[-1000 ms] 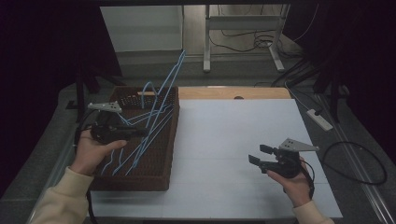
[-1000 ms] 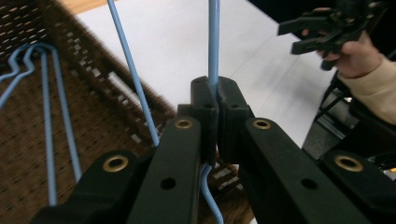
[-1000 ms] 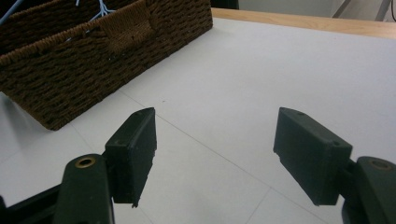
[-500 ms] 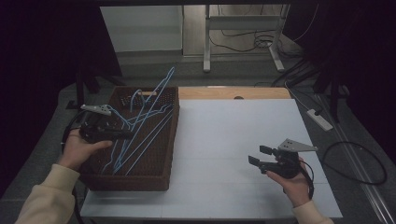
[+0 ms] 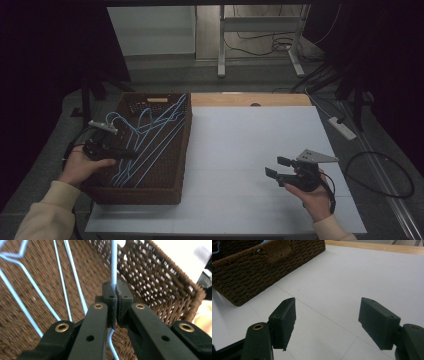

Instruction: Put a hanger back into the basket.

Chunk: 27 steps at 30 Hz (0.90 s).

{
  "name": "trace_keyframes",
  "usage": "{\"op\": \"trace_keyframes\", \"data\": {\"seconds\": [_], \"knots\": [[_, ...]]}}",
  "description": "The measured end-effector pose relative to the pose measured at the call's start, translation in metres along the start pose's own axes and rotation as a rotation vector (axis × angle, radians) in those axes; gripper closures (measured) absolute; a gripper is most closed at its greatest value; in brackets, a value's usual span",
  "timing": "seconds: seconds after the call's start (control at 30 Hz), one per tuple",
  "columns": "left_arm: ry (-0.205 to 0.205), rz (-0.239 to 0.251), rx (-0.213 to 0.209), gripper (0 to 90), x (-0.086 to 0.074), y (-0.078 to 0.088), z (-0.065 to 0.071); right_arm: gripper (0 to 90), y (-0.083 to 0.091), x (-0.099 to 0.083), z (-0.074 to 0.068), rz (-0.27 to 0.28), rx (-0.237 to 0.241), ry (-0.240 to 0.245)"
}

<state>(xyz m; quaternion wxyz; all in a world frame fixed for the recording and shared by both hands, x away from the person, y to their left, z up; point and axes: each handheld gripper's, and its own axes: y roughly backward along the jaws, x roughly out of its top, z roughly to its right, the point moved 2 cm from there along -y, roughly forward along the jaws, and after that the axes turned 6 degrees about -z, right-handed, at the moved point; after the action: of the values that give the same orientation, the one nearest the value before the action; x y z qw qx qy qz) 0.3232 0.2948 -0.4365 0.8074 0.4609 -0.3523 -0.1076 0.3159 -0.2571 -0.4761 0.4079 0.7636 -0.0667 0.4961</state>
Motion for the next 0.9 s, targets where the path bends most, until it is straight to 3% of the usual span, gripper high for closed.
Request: {"op": "trace_keyframes", "data": {"seconds": [0.2,0.3,0.4,0.43,0.5,0.53,0.63,0.67,0.77,0.9], "knots": [[0.038,-0.054,-0.003,87.8,-0.006,-0.015,-0.009,30.5,-0.002,0.0,0.0,-0.007,0.002,-0.001],[0.072,-0.075,0.016,87.7,-0.008,-0.021,-0.014,30.4,-0.002,-0.001,0.0,-0.008,0.001,-0.001],[0.129,-0.091,0.093,87.5,-0.008,-0.023,-0.02,30.5,-0.003,-0.001,0.0,-0.011,0.001,-0.003],[0.129,-0.091,0.093,87.3,-0.008,-0.023,-0.02,30.5,-0.003,-0.001,0.0,-0.011,0.001,-0.003],[0.189,-0.081,0.149,86.5,-0.008,-0.022,-0.025,30.5,-0.003,-0.002,0.0,-0.013,0.002,-0.003],[0.219,-0.081,0.199,85.1,-0.008,-0.022,-0.028,30.5,-0.003,-0.002,0.0,-0.013,0.003,-0.004],[0.285,-0.058,0.297,63.1,-0.009,-0.019,-0.034,30.4,-0.004,-0.002,0.0,-0.017,0.006,-0.004],[0.296,-0.049,0.315,63.1,-0.01,-0.018,-0.034,30.4,-0.004,-0.002,0.0,-0.017,0.006,-0.004],[0.303,-0.008,0.363,51.0,-0.01,-0.011,-0.031,30.3,-0.005,-0.003,0.001,-0.02,0.01,-0.004],[0.25,0.061,0.356,43.4,-0.011,-0.001,-0.015,30.2,-0.005,-0.003,0.001,-0.023,0.014,-0.001]]}}
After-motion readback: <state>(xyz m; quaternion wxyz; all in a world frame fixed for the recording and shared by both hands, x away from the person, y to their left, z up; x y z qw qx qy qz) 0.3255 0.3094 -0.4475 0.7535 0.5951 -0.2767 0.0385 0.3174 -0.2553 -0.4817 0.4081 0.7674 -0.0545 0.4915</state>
